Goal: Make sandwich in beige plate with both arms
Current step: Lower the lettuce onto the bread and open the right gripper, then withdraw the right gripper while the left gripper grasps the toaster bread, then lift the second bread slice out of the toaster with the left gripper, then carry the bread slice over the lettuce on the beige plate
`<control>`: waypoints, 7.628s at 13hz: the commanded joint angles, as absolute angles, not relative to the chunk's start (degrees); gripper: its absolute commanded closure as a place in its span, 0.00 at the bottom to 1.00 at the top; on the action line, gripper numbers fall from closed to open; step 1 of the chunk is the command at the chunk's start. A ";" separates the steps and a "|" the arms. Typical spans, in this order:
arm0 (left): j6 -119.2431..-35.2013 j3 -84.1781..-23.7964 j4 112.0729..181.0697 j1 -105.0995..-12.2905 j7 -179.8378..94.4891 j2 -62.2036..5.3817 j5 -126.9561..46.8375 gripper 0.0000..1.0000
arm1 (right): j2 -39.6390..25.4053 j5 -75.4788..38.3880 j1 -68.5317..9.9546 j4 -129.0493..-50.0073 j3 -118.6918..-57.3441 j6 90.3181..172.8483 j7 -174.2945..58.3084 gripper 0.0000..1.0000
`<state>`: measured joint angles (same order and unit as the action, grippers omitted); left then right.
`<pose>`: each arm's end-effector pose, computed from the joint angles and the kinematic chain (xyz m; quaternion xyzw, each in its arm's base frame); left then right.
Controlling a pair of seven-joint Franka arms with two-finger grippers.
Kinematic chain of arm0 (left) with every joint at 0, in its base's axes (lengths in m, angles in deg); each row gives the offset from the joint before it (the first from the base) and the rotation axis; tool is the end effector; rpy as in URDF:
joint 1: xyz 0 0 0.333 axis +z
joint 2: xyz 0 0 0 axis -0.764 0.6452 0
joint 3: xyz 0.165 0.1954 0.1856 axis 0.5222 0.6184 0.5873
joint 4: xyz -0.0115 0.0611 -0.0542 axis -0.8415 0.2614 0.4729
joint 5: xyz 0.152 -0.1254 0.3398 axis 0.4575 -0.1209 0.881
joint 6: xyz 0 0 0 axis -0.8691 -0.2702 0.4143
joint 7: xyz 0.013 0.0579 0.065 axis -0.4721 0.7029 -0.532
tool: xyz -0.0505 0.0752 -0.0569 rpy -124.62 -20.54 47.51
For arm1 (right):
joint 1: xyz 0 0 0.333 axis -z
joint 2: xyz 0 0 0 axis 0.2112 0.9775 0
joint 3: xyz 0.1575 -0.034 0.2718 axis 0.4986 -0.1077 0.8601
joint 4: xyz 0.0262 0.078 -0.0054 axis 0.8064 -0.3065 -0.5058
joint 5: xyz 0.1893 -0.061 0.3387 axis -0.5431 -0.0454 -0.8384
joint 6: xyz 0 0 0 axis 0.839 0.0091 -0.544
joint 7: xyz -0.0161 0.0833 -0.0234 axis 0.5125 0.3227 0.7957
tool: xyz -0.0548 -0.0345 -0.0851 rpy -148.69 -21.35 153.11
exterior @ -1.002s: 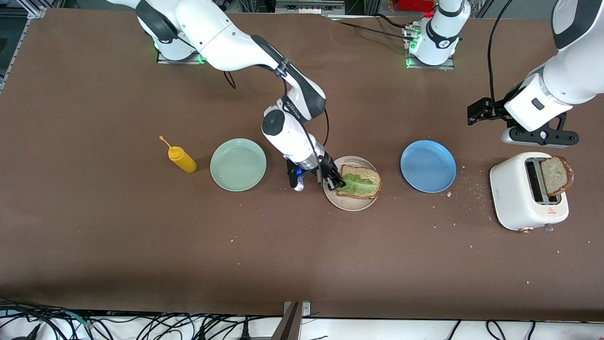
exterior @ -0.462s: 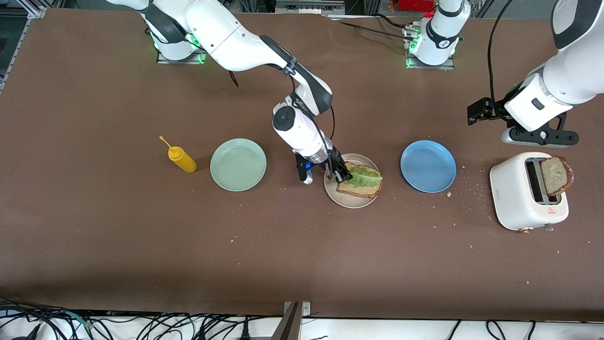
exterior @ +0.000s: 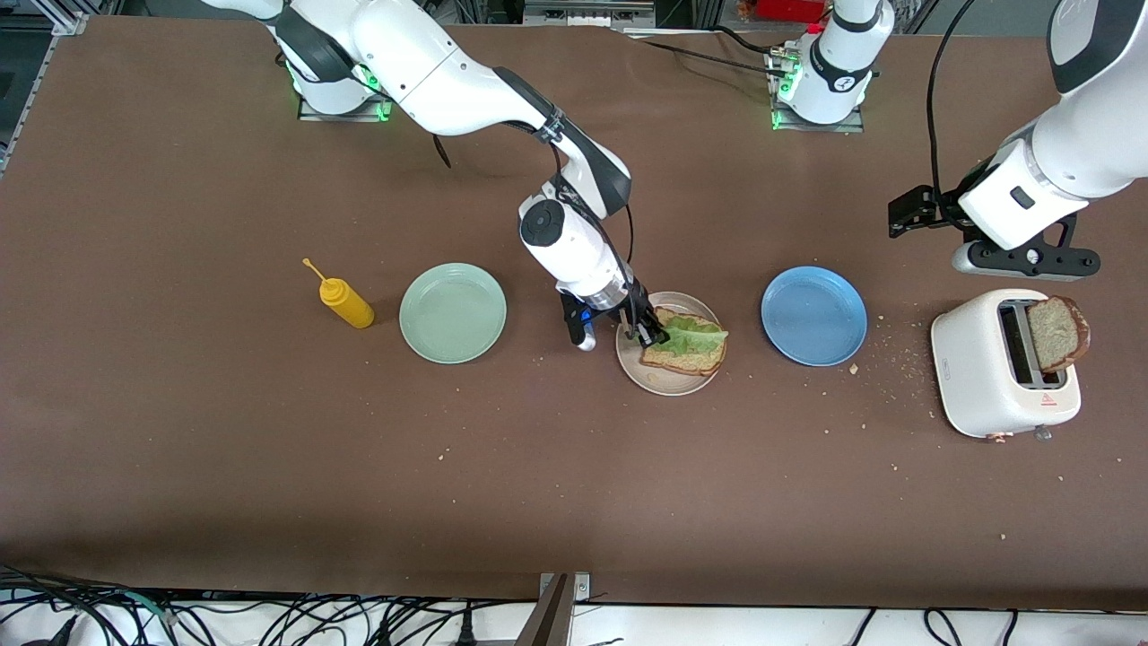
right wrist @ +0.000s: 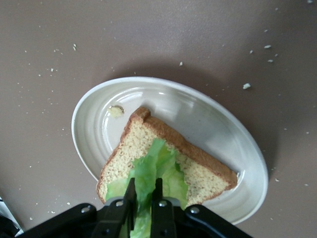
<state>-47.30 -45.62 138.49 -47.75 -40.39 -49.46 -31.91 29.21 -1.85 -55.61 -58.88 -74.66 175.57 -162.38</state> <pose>0.5628 -0.0752 0.5643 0.9963 -0.0317 -0.0794 0.0060 0.5398 0.5873 0.2036 -0.7757 0.5526 0.0799 0.2943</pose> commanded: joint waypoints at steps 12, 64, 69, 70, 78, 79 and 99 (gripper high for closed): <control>-48.03 -44.89 137.65 -46.57 -38.16 -49.02 -30.45 0.00 | 29.28 1.25 -55.52 -58.09 -74.48 174.79 -162.69 0.02; -47.34 -52.86 121.48 -30.84 -26.98 -31.27 -30.09 1.00 | -8.26 11.97 -20.19 -62.66 -87.49 103.77 -52.57 0.00; -47.60 -54.21 122.18 -34.69 -33.67 -26.54 -52.02 1.00 | -8.34 11.97 -20.19 -62.75 -87.40 103.59 -52.48 0.00; -47.60 -54.21 122.27 -35.23 -33.59 -24.43 -57.82 1.00 | -8.34 11.97 -20.19 -62.75 -87.40 103.59 -52.48 0.00; -51.18 -54.12 122.80 -44.81 -30.69 -12.03 -75.53 1.00 | -8.34 11.97 -20.19 -62.75 -87.40 103.59 -52.48 0.00; -53.81 -54.21 122.80 -45.51 -30.16 -10.98 -76.93 1.00 | -8.26 11.97 -20.19 -62.67 -87.40 103.68 -52.48 0.00; -62.28 -53.33 125.70 -46.13 -19.79 -4.29 -59.54 0.00 | -8.17 11.80 -20.01 -62.66 -87.40 103.59 -52.48 0.00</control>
<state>-62.36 -53.28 125.20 -46.60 -21.03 -3.10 -61.55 -7.03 11.63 -20.35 -61.36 -87.81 103.48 -53.27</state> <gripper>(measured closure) 0.529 0.000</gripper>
